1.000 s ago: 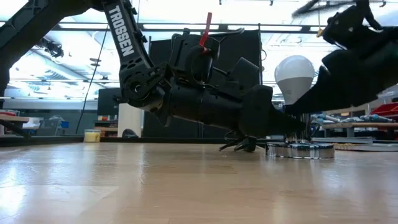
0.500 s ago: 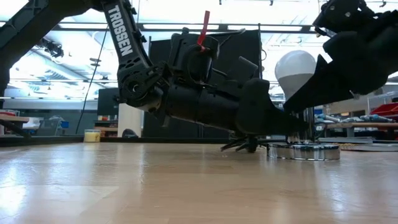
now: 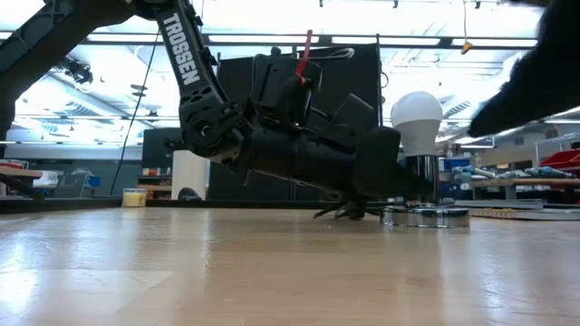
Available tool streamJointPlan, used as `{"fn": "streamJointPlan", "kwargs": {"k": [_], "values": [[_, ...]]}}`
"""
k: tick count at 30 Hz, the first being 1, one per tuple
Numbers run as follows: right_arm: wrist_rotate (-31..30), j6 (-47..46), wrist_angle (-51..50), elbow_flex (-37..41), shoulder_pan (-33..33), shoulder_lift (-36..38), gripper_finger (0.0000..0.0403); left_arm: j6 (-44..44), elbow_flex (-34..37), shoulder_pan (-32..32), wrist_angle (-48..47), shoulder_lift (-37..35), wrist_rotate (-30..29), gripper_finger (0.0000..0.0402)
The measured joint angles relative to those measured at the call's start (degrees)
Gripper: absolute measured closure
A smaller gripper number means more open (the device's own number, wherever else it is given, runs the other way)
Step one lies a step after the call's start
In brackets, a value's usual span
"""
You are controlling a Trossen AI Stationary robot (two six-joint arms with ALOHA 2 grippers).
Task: Screw lightbulb
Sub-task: Insert the lightbulb into the silver lamp
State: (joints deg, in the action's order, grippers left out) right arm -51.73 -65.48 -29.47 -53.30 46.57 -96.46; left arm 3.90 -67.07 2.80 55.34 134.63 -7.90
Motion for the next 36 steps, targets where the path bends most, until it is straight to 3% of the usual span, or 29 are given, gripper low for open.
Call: {"fn": "streamJointPlan", "kwargs": {"k": [6, 11, 18, 26, 31, 36], "values": [[-3.12, -7.81, -10.53, -0.08, 0.23, 0.04, 0.0094, -0.58, 0.11, -0.05, 0.00, 0.00, 2.17, 0.0208], [1.93, -9.66, -18.95, -0.06, -1.81, 1.94, 0.0094, -2.83, 0.11, 0.08, -0.97, -0.04, 5.28, 0.0208], [-0.31, -2.18, -20.03, 0.31, -3.00, 7.13, 0.0094, -6.62, 0.11, 0.23, -0.90, -0.04, 11.55, 0.0208], [-0.95, -3.43, -17.69, 7.88, -2.45, 13.61, 0.0094, -6.95, 0.11, 0.25, -1.69, -0.04, 13.16, 0.0208], [7.65, 1.26, -14.66, 9.45, -4.23, 17.01, 0.0094, -6.97, 0.11, 0.27, -1.90, -0.04, 13.14, 0.0208], [24.18, 9.20, -15.20, 6.36, -12.55, 19.96, 0.0094, -7.17, 0.11, 0.28, -1.69, -0.02, 13.11, 0.0208]]}}
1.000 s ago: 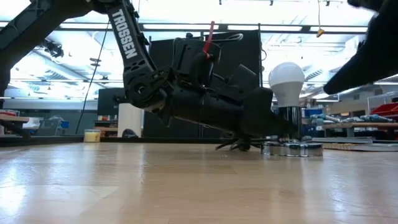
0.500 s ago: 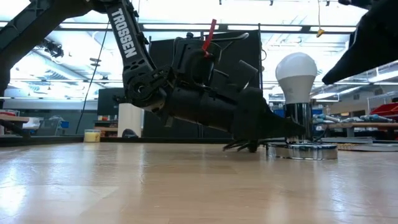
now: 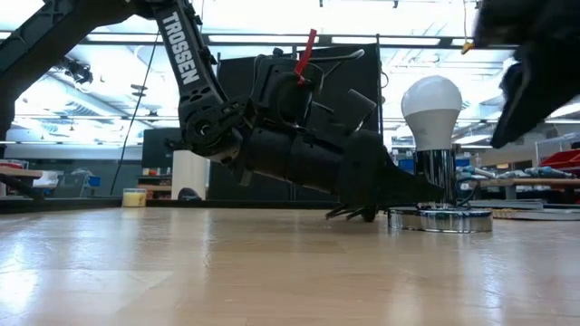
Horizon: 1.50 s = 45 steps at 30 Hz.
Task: Screw lightbulb
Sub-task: Insert the lightbulb into the silver lamp
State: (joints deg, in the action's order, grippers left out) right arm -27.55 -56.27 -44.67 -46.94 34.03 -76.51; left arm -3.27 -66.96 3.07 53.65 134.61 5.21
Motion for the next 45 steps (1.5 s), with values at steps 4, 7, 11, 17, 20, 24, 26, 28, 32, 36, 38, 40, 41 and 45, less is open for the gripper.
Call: {"fn": "streamJointPlan", "kwargs": {"k": [4, 7, 11, 17, 20, 24, 26, 28, 32, 36, 38, 40, 41, 45], "values": [[11.39, 11.90, -0.35, -2.34, -6.68, 1.51, 0.0094, 0.32, 0.02, 0.04, -0.04, 0.02, -0.38, 0.0208], [15.56, 24.47, -1.51, -2.98, -10.04, 2.05, 0.0094, 0.44, 0.04, 0.11, -0.07, 0.02, -1.35, 0.0208], [16.67, 40.66, -2.01, -3.35, -13.06, 1.83, 0.0094, 0.46, 0.04, 0.11, -0.23, 0.02, -1.61, 0.0208], [16.51, 61.19, -1.86, -5.65, -15.83, 0.67, 0.0094, 0.48, 0.04, 0.09, -0.80, 0.02, -1.85, 0.0208], [16.09, 65.53, -2.30, -7.12, -17.69, 0.67, 0.0094, 0.51, 0.04, 0.09, -0.90, 0.05, -1.95, 0.0208], [16.57, 69.68, -2.13, -8.78, -20.08, 0.67, 0.0094, 0.59, 0.04, 0.09, -0.90, 0.07, -1.98, 0.0208], [17.70, 70.18, -2.35, -9.09, -21.06, 0.67, 0.0094, 0.59, 0.04, 0.09, -0.89, 0.07, -2.06, 0.0208], [19.46, 70.14, -2.02, -9.20, -21.79, 0.67, 0.0094, 0.59, 0.04, 0.09, -0.89, 0.07, -2.14, 0.0208], [20.17, 70.16, -1.82, -10.37, -21.93, -2.22, 0.0094, 0.59, 0.04, 0.04, -0.87, 0.07, -2.18, 0.0208], [20.20, 70.18, -6.11, -16.09, -21.80, -8.89, 0.0094, 0.59, 0.04, 0.04, -0.81, 0.07, -2.18, 0.0208], [20.26, 70.18, -9.31, -19.47, -21.81, -12.39, 0.0094, 0.59, 0.04, 0.04, -0.81, 0.07, -2.19, 0.0208], [20.96, 70.22, -12.08, -23.09, -21.84, -15.37, 0.0094, 0.61, 0.04, 0.04, -0.83, 0.07, -2.19, 0.0208], [21.27, 70.32, -13.61, -24.82, -21.84, -16.77, 0.0094, 0.68, 0.04, 0.04, -0.88, 0.07, -2.20, 0.0208], [23.80, 71.38, -17.27, -30.60, -21.84, -21.06, 0.0094, 0.87, 0.04, 0.04, -0.96, 0.07, -2.20, 0.0208]]}}
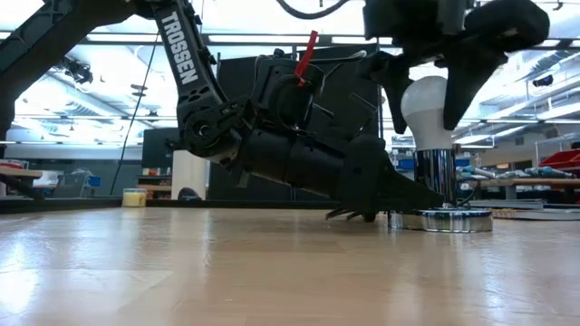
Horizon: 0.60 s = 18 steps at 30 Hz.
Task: Screw lightbulb
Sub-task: Insert the lightbulb into the silver lamp
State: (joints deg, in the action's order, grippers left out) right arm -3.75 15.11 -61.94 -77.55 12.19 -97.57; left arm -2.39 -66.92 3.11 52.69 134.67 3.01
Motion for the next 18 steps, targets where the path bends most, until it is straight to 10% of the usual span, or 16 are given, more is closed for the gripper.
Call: {"fn": "streamJointPlan", "kwargs": {"k": [18], "values": [[1.51, -1.73, -3.42, -1.92, -0.28, -2.35, 0.0144, 0.15, -0.02, 0.00, 0.13, 0.00, -0.07, 0.0208]]}}
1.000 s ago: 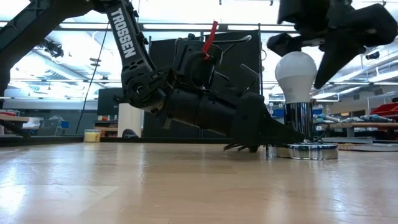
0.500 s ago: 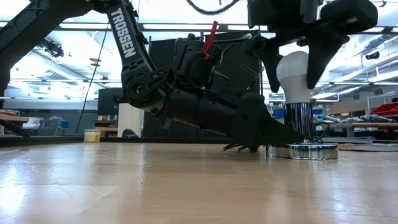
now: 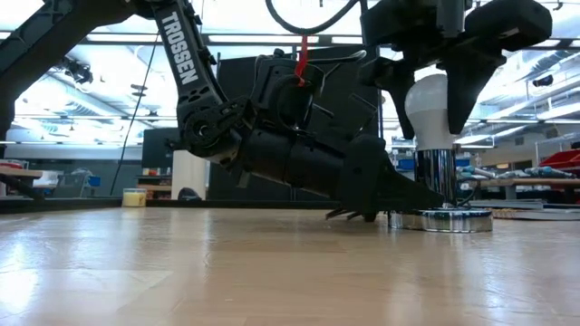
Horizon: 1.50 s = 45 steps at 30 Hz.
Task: Screw lightbulb
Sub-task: Insert the lightbulb into the silver lamp
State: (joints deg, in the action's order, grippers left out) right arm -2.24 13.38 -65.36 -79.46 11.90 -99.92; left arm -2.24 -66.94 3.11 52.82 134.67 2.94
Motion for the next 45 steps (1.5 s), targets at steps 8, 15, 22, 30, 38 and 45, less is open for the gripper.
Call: {"fn": "streamJointPlan", "kwargs": {"k": [8, 15, 22, 30, 38, 45], "values": [[0.22, -22.25, -0.51, 0.00, -0.38, 0.00, 0.0121, 2.43, -0.02, -0.07, 0.03, 0.00, -0.05, 0.0208], [0.18, -50.30, -0.64, 0.00, -0.85, 0.07, 0.0129, 5.56, 0.01, 0.00, 1.76, 0.11, -1.97, 0.0208], [-0.07, -82.03, -0.49, 0.07, -0.85, 0.07, 0.0124, 6.73, 0.04, 0.00, 2.05, 0.11, -2.31, 0.0208], [-0.70, -98.82, 1.42, 0.09, -0.74, -0.09, 0.0121, 7.01, 0.07, 0.00, 2.07, 0.07, -2.75, 0.0208], [-0.63, -94.98, -0.68, 0.15, -0.87, 3.78, 0.0097, 7.45, -0.02, 0.35, 2.16, 0.07, -3.28, 0.0208], [-2.25, -91.35, -1.33, -0.02, -2.66, 7.57, 0.0069, 7.23, -0.02, 0.35, 2.05, 0.07, -3.21, 0.0208]]}}
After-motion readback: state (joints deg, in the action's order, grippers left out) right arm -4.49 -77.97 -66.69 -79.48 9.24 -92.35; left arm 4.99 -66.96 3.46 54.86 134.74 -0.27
